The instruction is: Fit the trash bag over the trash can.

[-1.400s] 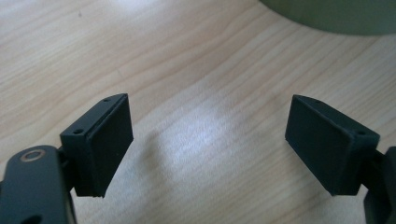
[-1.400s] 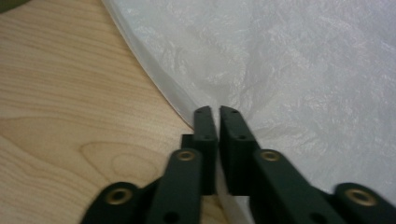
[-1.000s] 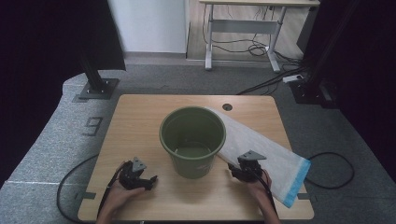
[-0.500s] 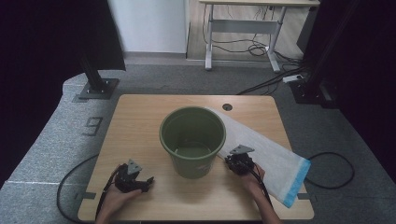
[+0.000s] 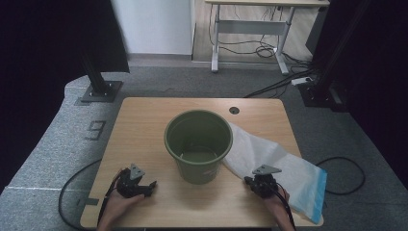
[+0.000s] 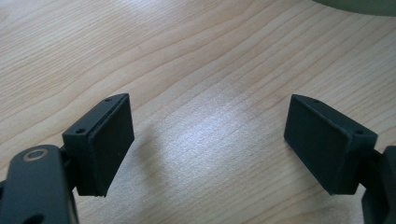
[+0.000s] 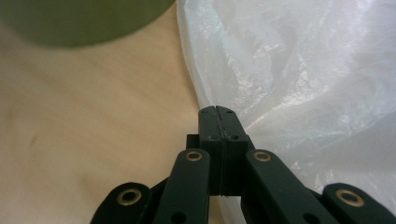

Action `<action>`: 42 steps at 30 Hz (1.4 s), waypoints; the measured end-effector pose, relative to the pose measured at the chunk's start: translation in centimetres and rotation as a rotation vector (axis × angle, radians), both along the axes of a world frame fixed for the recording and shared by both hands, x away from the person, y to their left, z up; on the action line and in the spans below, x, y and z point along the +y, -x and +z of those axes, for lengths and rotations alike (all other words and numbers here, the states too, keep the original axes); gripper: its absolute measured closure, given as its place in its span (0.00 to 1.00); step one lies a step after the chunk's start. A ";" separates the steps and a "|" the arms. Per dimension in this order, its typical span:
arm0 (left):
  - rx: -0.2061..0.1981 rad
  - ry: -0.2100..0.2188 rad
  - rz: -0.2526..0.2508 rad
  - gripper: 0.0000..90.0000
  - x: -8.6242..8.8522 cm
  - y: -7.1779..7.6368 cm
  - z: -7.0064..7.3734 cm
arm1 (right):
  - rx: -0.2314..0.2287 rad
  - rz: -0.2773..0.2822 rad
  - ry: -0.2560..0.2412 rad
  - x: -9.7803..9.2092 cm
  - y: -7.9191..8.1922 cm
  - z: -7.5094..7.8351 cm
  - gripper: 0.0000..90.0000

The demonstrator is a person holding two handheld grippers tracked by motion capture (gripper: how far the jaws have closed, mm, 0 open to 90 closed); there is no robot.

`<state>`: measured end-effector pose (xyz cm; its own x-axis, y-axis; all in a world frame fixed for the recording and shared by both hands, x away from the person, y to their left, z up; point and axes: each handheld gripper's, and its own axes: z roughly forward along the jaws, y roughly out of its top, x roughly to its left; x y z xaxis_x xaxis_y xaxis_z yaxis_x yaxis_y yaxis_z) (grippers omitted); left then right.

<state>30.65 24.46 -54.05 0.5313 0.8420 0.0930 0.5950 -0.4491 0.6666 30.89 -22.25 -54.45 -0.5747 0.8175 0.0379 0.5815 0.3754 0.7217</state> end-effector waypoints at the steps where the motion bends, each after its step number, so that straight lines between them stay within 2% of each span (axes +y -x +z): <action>1: 0.002 0.002 -0.001 0.18 0.0 -0.1 0.0 | -0.002 -0.005 0.009 -0.1 0.4 0.0 0.99; 4: 0.002 -0.002 0.001 0.18 0.1 -0.3 0.0 | -0.010 0.001 0.024 -0.1 0.8 0.2 0.95; 5: 0.002 -0.001 0.000 0.18 0.1 -0.4 0.0 | -0.026 0.005 0.023 0.3 0.8 0.4 0.80; 6: 0.002 0.001 -0.001 0.18 0.1 -0.4 0.0 | -0.026 0.005 0.023 0.3 0.8 0.4 0.80; 7: 0.003 0.004 -0.002 0.18 0.1 -0.6 0.0 | -0.078 0.007 0.024 1.1 0.6 0.6 0.63; 9: 0.004 0.007 -0.002 0.18 0.1 -0.7 0.0 | -0.108 0.008 0.032 1.9 -0.1 1.0 0.57; 10: 0.004 0.007 -0.002 0.18 0.1 -0.7 0.0 | -0.108 0.008 0.032 1.9 -0.1 1.0 0.57; 12: 0.002 0.007 -0.001 0.18 0.0 -0.7 0.0 | -0.119 0.004 0.021 2.9 -1.2 1.1 0.52; 13: 0.002 0.002 0.000 0.18 0.1 -0.6 0.0 | -0.106 0.007 0.020 3.9 -2.6 0.8 0.50; 14: 0.002 0.002 0.000 0.18 0.1 -0.6 0.0 | -0.102 0.005 0.029 4.4 -3.2 0.7 0.49; 15: 0.003 0.002 0.000 0.18 0.1 -0.6 0.0 | -0.102 0.005 0.029 4.4 -3.2 0.7 0.49; 16: 0.004 0.008 0.010 0.18 0.2 -0.5 0.0 | -0.079 0.021 0.032 5.0 -4.1 0.3 0.49; 17: 0.004 0.008 0.010 0.18 0.2 -0.5 0.0 | -0.079 0.021 0.032 5.0 -4.1 0.3 0.49; 18: 0.006 0.009 0.015 0.18 0.2 -0.5 0.0 | -0.070 0.022 0.043 5.4 -4.8 0.2 0.49; 21: 0.008 0.010 0.024 0.19 0.2 -0.4 0.0 | -0.070 0.016 0.039 5.9 -5.5 0.0 0.49; 26: 0.007 0.007 0.026 0.19 0.2 -0.2 0.0 | -0.070 0.019 0.038 6.7 -6.1 -0.3 0.49; 28: 0.008 0.007 0.027 0.19 0.2 -0.2 0.0 | -0.074 0.017 0.042 7.0 -6.3 -0.3 0.55; 31: 0.012 0.007 0.029 0.19 0.4 -0.2 0.0 | -0.086 0.012 0.058 7.1 -6.2 -0.2 0.70; 32: 0.012 0.007 0.029 0.19 0.4 -0.2 0.0 | -0.086 0.012 0.058 7.1 -6.2 -0.2 0.70; 34: 0.012 0.010 0.029 0.19 0.5 -0.2 0.0 | -0.096 -0.008 0.075 6.9 -6.3 -0.2 0.83; 35: 0.012 0.009 0.029 0.19 0.5 -0.1 0.0 | -0.123 -0.020 0.133 6.6 -6.4 -0.2 0.95; 36: 0.012 0.009 0.029 0.19 0.5 -0.1 0.0 | -0.123 -0.020 0.133 6.6 -6.4 -0.2 0.95; 37: 0.012 0.009 0.029 0.19 0.5 -0.1 0.0 | -0.137 -0.024 0.163 6.5 -6.5 -0.2 0.98; 38: 0.012 0.010 0.028 0.19 0.5 -0.1 0.0 | -0.139 -0.031 0.165 6.2 -6.5 -0.3 0.98; 40: 0.013 0.011 0.027 0.19 0.6 -0.2 0.0 | -0.145 -0.044 0.150 5.7 -6.6 -0.3 0.98; 41: 0.013 0.011 0.026 0.19 0.6 -0.2 0.0 | -0.144 -0.057 0.121 5.4 -6.6 -0.2 0.98; 42: 0.014 0.013 0.024 0.19 0.6 -0.2 0.0 | -0.136 -0.071 0.045 4.5 -6.6 0.2 0.99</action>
<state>30.86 25.08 -54.05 0.5117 0.8558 0.0752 0.6148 -0.4260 0.6638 37.52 -17.78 -54.25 -0.5128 0.8553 -0.0739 0.5056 0.3705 0.7792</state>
